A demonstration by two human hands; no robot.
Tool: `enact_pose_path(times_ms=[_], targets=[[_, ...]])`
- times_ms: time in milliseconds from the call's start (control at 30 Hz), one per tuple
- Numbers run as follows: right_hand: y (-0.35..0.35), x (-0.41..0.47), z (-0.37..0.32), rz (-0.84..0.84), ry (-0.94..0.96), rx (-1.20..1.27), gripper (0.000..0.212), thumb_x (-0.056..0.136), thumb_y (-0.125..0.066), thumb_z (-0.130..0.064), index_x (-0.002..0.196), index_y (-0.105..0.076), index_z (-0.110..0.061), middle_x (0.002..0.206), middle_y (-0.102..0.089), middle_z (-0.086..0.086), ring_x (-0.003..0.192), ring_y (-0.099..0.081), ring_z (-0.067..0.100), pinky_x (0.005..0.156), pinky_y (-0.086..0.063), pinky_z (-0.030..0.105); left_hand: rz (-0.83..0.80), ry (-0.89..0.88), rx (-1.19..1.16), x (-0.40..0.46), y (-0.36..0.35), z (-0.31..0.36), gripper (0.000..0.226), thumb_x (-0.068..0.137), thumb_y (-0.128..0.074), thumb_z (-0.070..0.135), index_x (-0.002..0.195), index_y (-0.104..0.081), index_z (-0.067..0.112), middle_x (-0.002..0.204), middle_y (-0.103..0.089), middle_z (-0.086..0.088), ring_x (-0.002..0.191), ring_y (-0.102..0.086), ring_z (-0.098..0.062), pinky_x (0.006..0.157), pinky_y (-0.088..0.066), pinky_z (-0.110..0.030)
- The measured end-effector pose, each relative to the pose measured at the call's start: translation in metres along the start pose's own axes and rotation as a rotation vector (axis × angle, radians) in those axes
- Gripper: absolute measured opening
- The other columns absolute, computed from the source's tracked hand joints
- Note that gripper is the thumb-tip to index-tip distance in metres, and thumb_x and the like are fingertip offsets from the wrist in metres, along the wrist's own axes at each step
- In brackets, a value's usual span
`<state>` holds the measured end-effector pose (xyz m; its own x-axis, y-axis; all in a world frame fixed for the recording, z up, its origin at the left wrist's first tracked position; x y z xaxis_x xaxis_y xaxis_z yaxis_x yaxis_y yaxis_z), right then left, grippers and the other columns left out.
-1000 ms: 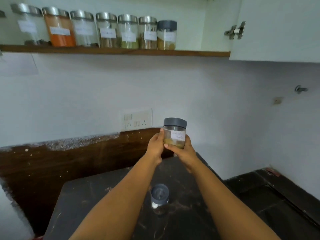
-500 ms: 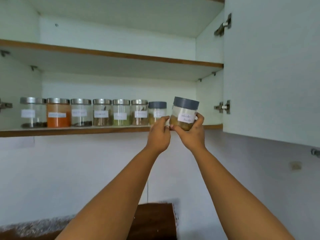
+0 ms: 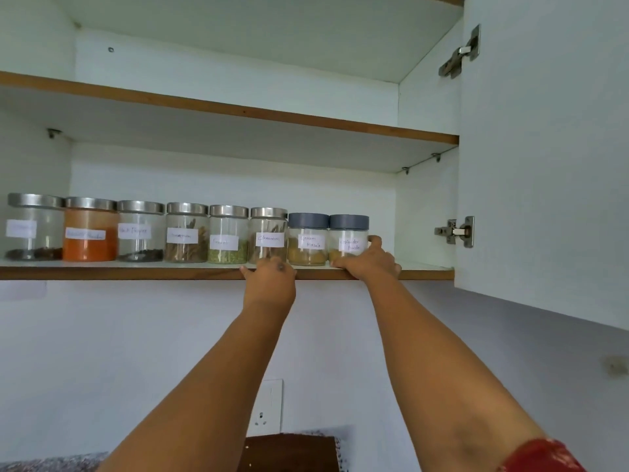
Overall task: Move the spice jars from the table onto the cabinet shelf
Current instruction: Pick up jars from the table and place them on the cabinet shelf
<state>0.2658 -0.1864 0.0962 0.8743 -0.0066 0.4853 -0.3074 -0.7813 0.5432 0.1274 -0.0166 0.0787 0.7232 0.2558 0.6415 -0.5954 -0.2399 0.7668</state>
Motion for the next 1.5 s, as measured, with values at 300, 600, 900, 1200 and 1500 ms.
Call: enact_pose_path(times_ms=[300,600,900,1200,1500], targets=[[0.002,-0.020,0.009,0.288,0.111,0.211,0.122,0.063,-0.072,-0.069,0.154,-0.002,-0.028,0.162,-0.013,0.004,0.150,0.006,0.024,0.120,-0.002,0.047,-0.086,-0.036,-0.043,0.006,0.010,-0.006,0.032,0.099,-0.041,0.016,0.126,-0.054,0.005,0.129,-0.052,-0.014,0.121,-0.049,-0.032,0.108,-0.033,-0.059],[-0.134,-0.188,0.113,0.213,0.061,0.070,0.097,0.079,-0.051,-0.073,0.154,-0.009,-0.027,0.162,-0.007,0.005,0.150,0.001,0.028,0.118,-0.011,0.051,0.006,-0.169,-0.243,-0.108,-0.093,-0.005,0.073,0.100,-0.031,0.037,0.151,0.015,0.012,0.160,0.016,-0.010,0.148,0.011,-0.026,0.117,0.010,-0.042],[-0.283,-0.426,0.231,-0.633,-0.004,-0.345,0.113,0.062,-0.052,-0.085,0.152,-0.007,-0.034,0.161,-0.004,0.006,0.149,0.000,0.033,0.118,-0.008,0.052,-0.651,0.214,-0.453,-0.367,-0.279,-0.070,0.075,0.097,-0.043,0.031,0.153,0.004,0.011,0.162,-0.005,-0.010,0.149,-0.004,-0.026,0.119,-0.001,-0.044],[-0.295,-0.544,0.256,-0.822,-0.151,-0.265,0.096,0.067,-0.080,-0.048,0.146,-0.026,-0.036,0.133,-0.039,0.007,0.124,-0.046,0.029,0.100,-0.046,0.038,-0.827,0.425,-0.639,-0.481,-0.303,-0.122,0.072,0.094,-0.051,0.030,0.153,-0.011,0.018,0.157,-0.025,-0.009,0.145,-0.021,-0.032,0.118,-0.023,-0.048],[-0.250,-0.536,0.201,-0.524,-0.611,0.417,0.097,0.034,-0.083,-0.067,0.113,-0.039,-0.030,0.111,-0.054,-0.003,0.099,-0.060,0.018,0.086,-0.056,0.037,-0.783,1.169,-1.445,-0.528,-0.279,-0.136,0.036,0.101,-0.038,0.036,0.130,-0.053,0.020,0.120,-0.060,-0.016,0.104,-0.059,-0.029,0.084,-0.055,-0.044]])
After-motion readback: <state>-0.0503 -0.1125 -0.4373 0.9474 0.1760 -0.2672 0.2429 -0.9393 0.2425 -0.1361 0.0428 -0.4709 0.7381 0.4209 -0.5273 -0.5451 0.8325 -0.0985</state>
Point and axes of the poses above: each hand's wrist, its own x-axis towards the middle knuckle, its own y-axis out of the back of the hand, z = x × y, the point moved 9 cm from there along x, towards the middle knuckle
